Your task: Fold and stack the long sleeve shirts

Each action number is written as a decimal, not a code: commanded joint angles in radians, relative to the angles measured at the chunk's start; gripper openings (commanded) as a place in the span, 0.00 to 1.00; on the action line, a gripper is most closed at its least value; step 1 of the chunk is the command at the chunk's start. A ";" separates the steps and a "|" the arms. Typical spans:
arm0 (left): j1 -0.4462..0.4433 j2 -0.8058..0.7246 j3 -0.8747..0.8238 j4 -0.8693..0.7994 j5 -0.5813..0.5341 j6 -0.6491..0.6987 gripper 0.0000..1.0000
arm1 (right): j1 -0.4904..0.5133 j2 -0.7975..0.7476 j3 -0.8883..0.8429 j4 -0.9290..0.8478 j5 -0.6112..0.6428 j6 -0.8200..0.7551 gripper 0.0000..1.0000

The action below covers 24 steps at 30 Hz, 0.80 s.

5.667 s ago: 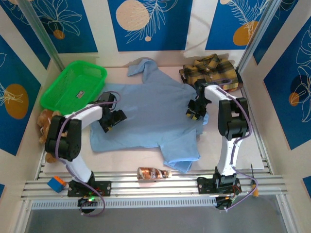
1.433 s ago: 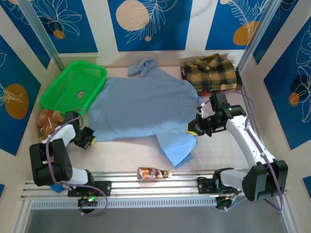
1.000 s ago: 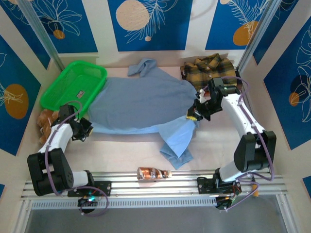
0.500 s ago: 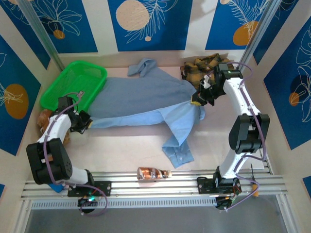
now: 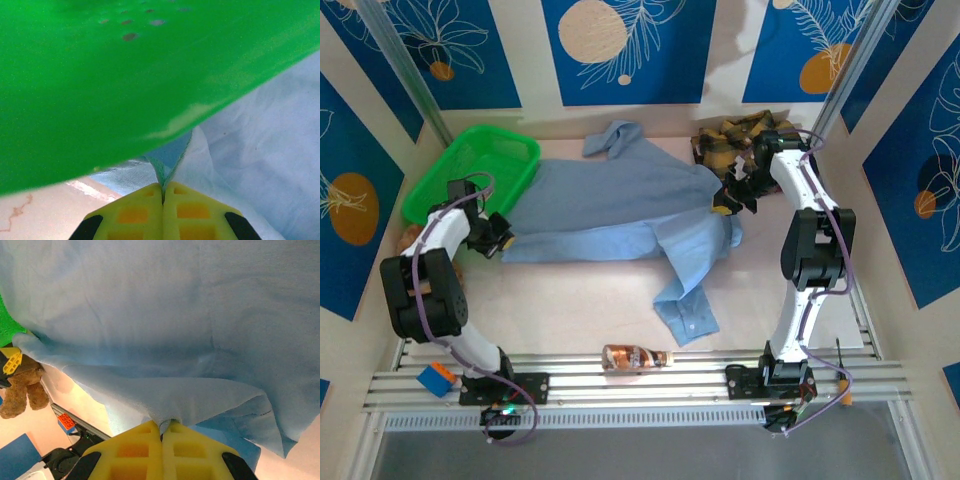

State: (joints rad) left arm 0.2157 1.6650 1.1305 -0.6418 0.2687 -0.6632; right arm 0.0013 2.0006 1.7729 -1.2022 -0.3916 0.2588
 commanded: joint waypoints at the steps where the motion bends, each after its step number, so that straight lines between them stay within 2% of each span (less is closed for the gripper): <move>1: -0.006 0.044 0.042 -0.041 -0.055 0.047 0.00 | -0.017 0.027 0.033 -0.017 0.013 -0.019 0.00; 15: -0.027 0.167 0.156 -0.015 -0.077 0.008 0.04 | -0.020 0.168 0.102 0.020 0.007 0.012 0.00; 17: -0.037 0.179 0.170 -0.016 -0.084 -0.003 0.15 | -0.019 0.192 0.122 0.025 0.010 0.017 0.02; 21: -0.041 0.161 0.168 -0.014 -0.124 -0.048 0.48 | -0.020 0.236 0.180 0.024 0.021 0.036 0.12; 24: -0.043 0.108 0.164 -0.011 -0.129 -0.086 0.66 | -0.020 0.239 0.208 0.038 0.019 0.056 0.26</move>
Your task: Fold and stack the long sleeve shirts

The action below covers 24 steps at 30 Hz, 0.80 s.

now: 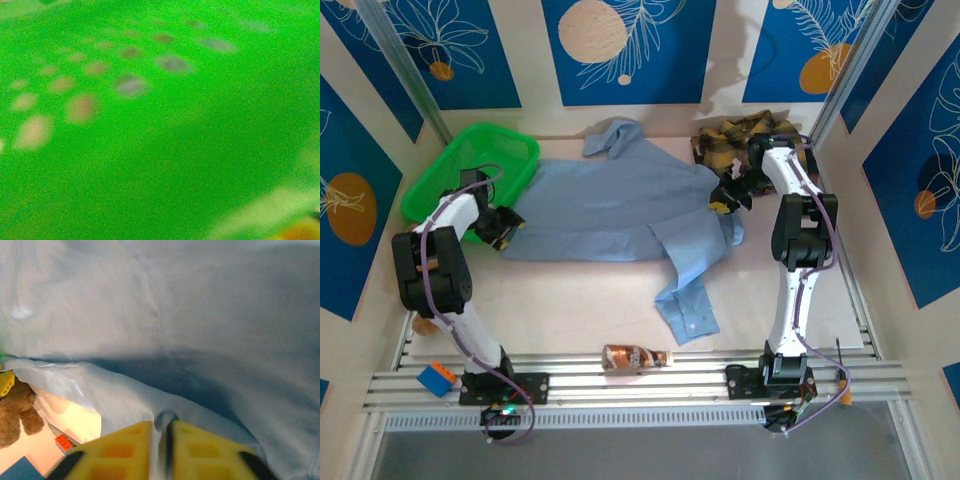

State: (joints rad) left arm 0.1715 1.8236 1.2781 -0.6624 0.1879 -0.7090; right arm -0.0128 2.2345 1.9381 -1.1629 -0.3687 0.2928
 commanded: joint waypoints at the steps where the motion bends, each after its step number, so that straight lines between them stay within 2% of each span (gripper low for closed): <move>1: -0.001 -0.077 0.014 0.010 -0.045 -0.054 0.69 | -0.006 0.000 0.052 0.002 -0.002 0.029 0.32; 4: -0.021 -0.154 0.002 0.015 -0.034 -0.085 0.77 | -0.005 -0.029 0.064 0.019 -0.026 0.037 0.48; 7: -0.039 -0.218 -0.016 0.003 -0.020 -0.107 0.84 | -0.004 -0.097 0.050 0.036 -0.014 0.040 0.59; 10: -0.049 -0.294 -0.048 -0.006 -0.004 -0.125 0.89 | -0.001 -0.201 -0.005 0.027 0.048 0.035 0.65; 12: -0.066 -0.354 -0.065 -0.019 -0.002 -0.130 0.94 | 0.005 -0.310 -0.102 0.020 0.126 0.036 0.68; 15: -0.102 -0.424 -0.072 -0.059 -0.008 -0.119 0.96 | 0.012 -0.488 -0.284 0.016 0.211 0.063 0.71; 19: -0.205 -0.495 -0.082 -0.038 -0.012 -0.091 1.00 | 0.058 -0.707 -0.562 0.012 0.195 0.112 0.71; 24: -0.369 -0.441 -0.097 0.045 0.005 -0.026 1.00 | 0.248 -0.853 -0.897 0.023 0.162 0.239 0.65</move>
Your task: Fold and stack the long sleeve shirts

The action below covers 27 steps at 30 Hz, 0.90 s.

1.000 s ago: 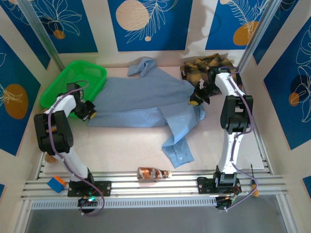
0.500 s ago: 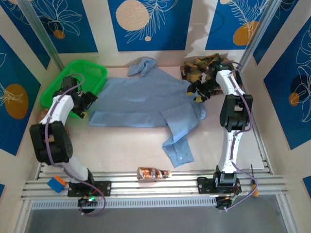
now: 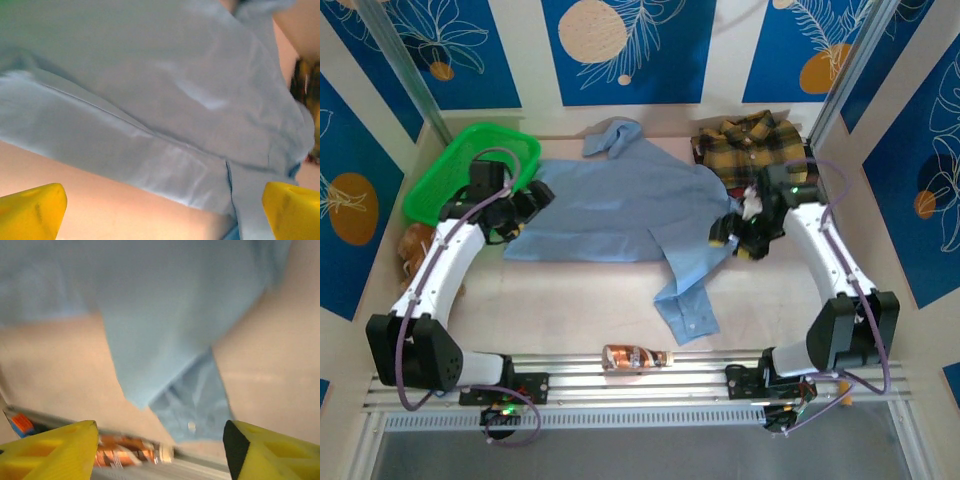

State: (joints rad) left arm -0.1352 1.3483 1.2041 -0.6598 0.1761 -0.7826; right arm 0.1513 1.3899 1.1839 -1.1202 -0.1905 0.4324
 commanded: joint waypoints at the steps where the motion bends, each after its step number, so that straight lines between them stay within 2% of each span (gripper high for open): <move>1: -0.086 0.054 -0.030 0.064 0.027 0.048 1.00 | 0.116 -0.022 -0.193 -0.004 -0.017 0.132 0.64; 5: -0.180 0.161 -0.015 0.136 0.036 0.073 1.00 | 0.245 -0.036 -0.314 0.099 0.003 0.223 0.62; 8: -0.201 0.243 -0.008 0.173 0.038 0.057 1.00 | 0.326 0.026 -0.321 0.153 0.044 0.225 0.65; 13: -0.196 0.367 0.011 0.158 0.013 0.053 1.00 | 0.432 0.124 -0.299 0.195 0.107 0.202 0.68; 21: -0.166 0.500 0.005 0.197 -0.017 -0.019 1.00 | 0.564 0.268 -0.285 0.175 0.277 0.245 0.64; 24: -0.160 0.535 0.002 0.205 -0.029 -0.035 1.00 | 0.584 0.340 -0.249 0.179 0.345 0.260 0.57; 27: -0.151 0.555 -0.012 0.206 -0.027 -0.045 1.00 | 0.581 0.391 -0.213 0.190 0.402 0.265 0.37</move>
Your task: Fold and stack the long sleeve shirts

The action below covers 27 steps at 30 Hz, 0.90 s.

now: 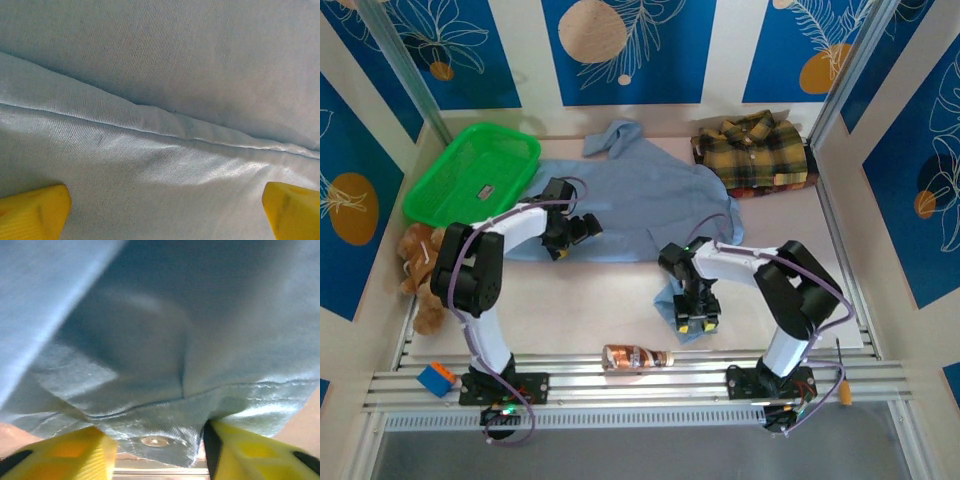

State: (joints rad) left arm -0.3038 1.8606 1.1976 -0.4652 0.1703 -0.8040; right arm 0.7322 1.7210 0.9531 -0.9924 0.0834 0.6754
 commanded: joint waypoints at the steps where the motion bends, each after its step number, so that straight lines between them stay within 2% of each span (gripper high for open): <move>1: 0.020 0.045 -0.010 0.013 -0.019 -0.023 1.00 | -0.002 0.068 0.026 0.068 0.137 0.018 0.32; 6: 0.026 0.037 -0.037 0.020 -0.012 -0.015 1.00 | -0.009 0.046 0.093 0.035 0.177 -0.002 0.09; 10: 0.028 0.031 -0.049 0.034 0.012 -0.013 1.00 | -0.006 -0.065 0.187 -0.051 0.205 -0.031 0.02; 15: 0.029 0.035 -0.066 0.078 0.044 -0.041 1.00 | -0.027 -0.139 0.386 -0.197 0.273 -0.090 0.00; 19: 0.029 0.038 -0.065 0.085 0.047 -0.043 1.00 | -0.104 -0.124 0.567 -0.228 0.275 -0.161 0.00; 27: 0.031 0.039 -0.077 0.085 0.055 -0.040 1.00 | -0.268 0.157 1.089 -0.259 0.233 -0.367 0.00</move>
State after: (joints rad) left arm -0.2829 1.8618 1.1667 -0.3561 0.2085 -0.8330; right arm 0.4911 1.7859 1.9003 -1.2140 0.3271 0.4164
